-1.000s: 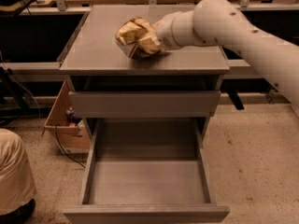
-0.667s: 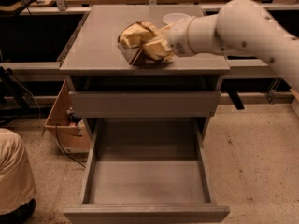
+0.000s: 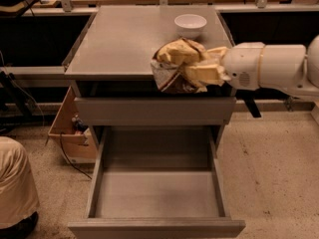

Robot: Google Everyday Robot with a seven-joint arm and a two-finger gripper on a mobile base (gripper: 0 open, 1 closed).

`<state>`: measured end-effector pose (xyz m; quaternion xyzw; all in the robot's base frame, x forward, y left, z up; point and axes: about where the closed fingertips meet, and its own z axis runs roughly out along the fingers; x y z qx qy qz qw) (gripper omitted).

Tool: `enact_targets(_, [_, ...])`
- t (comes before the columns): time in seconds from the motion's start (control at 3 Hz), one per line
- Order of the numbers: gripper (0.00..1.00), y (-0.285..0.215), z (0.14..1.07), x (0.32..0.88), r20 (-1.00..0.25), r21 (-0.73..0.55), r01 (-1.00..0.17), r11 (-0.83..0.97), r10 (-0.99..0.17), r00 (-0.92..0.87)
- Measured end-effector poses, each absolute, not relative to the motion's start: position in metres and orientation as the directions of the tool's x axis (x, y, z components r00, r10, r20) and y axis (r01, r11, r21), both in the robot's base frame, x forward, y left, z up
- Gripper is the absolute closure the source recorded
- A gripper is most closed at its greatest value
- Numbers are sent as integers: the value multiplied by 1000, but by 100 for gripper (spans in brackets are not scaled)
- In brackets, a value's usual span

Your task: Place brown chip bag into middle drawer

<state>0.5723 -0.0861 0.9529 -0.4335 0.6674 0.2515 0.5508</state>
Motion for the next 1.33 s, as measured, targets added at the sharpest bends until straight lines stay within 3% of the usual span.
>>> enact_targets(0.67, [100, -85, 944, 573, -956, -107, -869, 483, -291, -44])
enact_targets(1.33, [100, -109, 868, 508, -925, -72, -922, 380, -371, -80])
